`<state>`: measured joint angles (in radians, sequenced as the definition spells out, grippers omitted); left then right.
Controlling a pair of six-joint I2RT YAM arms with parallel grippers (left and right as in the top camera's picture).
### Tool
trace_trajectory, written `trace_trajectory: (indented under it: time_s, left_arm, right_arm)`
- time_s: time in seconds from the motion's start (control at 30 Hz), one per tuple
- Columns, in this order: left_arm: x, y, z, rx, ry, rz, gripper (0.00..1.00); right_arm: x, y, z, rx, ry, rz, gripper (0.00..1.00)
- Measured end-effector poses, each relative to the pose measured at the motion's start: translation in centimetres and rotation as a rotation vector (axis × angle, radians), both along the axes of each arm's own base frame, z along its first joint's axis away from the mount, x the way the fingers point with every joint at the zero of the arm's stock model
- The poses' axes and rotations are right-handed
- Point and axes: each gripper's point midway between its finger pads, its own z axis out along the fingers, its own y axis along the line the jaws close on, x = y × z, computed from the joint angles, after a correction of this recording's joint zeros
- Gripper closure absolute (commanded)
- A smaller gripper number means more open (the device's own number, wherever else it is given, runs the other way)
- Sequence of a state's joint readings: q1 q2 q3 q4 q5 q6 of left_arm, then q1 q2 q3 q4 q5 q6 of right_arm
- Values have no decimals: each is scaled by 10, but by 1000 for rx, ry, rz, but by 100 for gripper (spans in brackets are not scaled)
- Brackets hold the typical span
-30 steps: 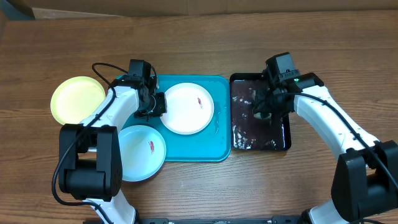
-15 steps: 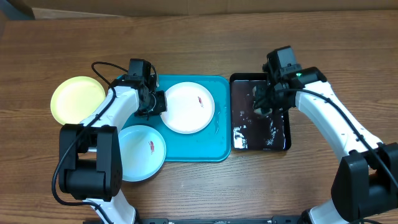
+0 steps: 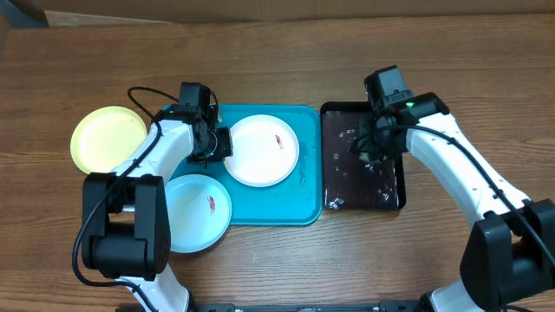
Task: Clean dirty plates on tray and stack at the side
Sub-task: 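Lift the sponge and carry it left over the white plate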
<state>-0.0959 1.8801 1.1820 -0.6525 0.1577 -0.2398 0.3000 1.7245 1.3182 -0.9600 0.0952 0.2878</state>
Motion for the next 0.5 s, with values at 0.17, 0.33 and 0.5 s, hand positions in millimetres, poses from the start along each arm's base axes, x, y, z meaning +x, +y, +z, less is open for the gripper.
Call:
trace_trajectory:
  time_s: [0.17,0.33,0.5]
  left_arm:
    - [0,0,0,0,0,0,96]
    - [0,0,0,0,1,0,95]
    - [0,0,0,0,0,0,96]
  right_arm:
    - [-2,6,-1,31,14,44,96]
    - [-5,11,-1,49,22,26,96]
    - [-7,11,-1,26,25,8,96]
